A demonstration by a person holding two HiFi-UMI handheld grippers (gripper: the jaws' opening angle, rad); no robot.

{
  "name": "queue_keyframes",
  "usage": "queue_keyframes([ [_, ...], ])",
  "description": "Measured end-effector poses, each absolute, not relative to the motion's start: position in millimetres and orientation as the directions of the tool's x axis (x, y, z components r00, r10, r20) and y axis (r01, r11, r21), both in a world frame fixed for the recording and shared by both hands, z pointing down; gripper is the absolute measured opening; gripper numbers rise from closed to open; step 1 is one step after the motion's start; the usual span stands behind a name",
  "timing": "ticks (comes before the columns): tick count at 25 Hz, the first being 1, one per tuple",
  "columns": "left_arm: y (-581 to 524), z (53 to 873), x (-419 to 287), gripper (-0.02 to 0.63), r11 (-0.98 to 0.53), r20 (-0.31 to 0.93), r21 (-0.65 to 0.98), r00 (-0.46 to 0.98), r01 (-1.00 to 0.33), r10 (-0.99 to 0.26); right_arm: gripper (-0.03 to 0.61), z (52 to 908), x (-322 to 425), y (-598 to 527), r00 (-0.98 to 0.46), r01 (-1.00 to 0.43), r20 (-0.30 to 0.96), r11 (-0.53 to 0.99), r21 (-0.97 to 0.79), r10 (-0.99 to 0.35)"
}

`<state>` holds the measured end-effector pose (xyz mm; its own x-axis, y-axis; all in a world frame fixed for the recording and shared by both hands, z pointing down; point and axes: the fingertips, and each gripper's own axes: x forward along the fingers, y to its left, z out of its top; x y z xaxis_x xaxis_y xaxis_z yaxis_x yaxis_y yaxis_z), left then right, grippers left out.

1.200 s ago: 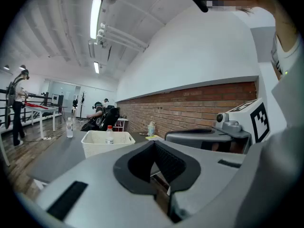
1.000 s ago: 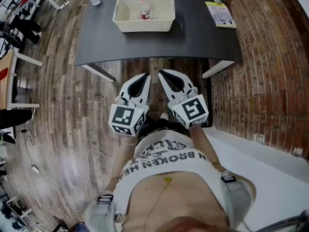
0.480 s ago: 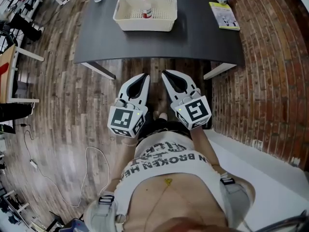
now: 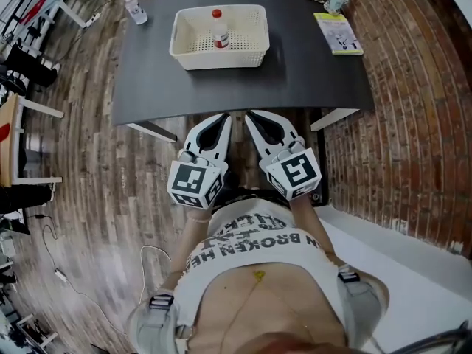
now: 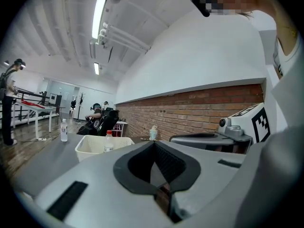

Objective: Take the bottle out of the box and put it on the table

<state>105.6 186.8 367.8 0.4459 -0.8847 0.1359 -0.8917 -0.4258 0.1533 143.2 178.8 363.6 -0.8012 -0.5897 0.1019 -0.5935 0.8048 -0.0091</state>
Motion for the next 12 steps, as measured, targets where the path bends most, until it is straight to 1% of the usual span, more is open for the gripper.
queue_keyframes([
  [12, 126, 372, 70, 0.006, -0.507, 0.152, 0.152, 0.526, -0.849, -0.836, 0.009, 365, 90, 118, -0.778, -0.625, 0.1, 0.78, -0.017, -0.621],
])
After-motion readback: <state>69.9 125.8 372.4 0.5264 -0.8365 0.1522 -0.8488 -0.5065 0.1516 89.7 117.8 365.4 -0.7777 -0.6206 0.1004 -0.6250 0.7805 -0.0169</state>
